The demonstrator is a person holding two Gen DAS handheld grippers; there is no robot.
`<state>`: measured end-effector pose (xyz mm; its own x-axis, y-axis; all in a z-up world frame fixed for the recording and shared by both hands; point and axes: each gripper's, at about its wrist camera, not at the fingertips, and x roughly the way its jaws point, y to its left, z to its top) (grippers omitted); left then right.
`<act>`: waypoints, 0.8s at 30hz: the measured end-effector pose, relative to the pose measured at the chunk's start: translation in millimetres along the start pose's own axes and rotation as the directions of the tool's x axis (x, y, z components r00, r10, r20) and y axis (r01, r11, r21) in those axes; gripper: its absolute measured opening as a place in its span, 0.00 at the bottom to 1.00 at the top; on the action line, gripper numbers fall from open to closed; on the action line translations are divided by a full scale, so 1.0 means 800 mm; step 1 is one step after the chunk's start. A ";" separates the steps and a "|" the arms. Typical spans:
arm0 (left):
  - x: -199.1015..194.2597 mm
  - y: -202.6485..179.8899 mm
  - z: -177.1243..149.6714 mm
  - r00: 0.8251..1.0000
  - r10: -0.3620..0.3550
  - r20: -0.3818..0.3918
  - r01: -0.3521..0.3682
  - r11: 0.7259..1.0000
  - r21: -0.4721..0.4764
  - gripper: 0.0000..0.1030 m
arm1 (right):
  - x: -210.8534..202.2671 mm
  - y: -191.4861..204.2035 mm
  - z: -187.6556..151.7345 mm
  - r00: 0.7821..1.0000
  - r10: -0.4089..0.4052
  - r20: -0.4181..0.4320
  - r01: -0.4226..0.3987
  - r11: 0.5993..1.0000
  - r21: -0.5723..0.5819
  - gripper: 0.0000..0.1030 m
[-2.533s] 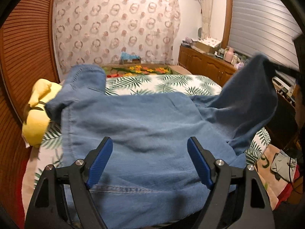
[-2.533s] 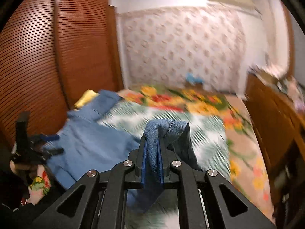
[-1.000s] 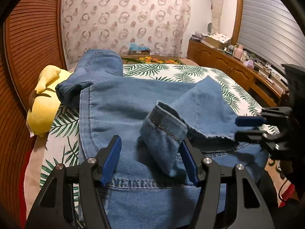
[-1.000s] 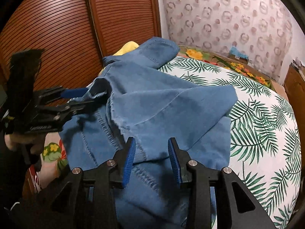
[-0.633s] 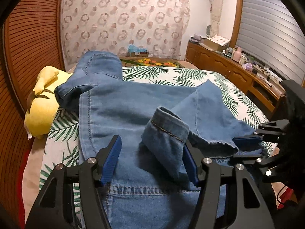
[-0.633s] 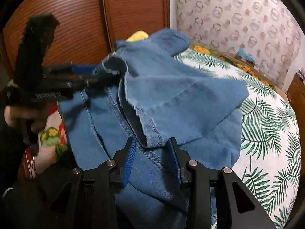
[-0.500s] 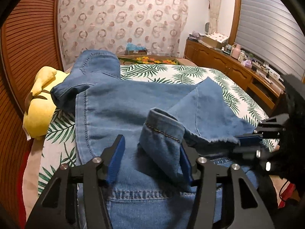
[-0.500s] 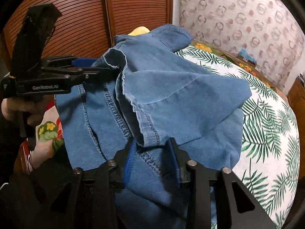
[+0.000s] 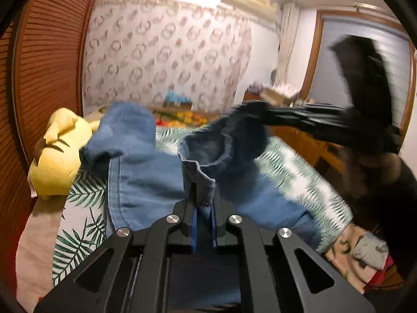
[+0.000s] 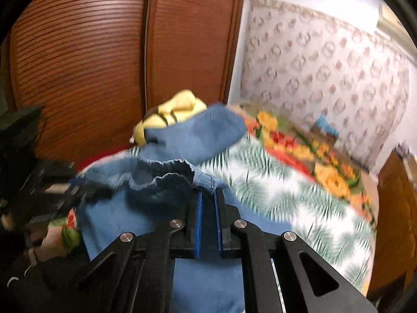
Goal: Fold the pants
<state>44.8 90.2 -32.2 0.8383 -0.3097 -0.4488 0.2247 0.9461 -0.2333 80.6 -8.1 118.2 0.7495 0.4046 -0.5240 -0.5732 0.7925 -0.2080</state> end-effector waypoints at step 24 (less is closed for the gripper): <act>-0.009 0.037 -0.064 0.993 0.090 -0.079 -0.100 0.985 -0.139 0.09 | 0.178 0.061 0.040 0.990 0.096 -0.100 -0.110 0.984 -0.141 0.00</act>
<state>20.2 115.6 -80.2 0.8131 -0.2303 -0.5345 0.0688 0.9500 -0.3047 170.3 102.7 60.1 0.6538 0.4310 -0.6219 -0.6930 0.6711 -0.2634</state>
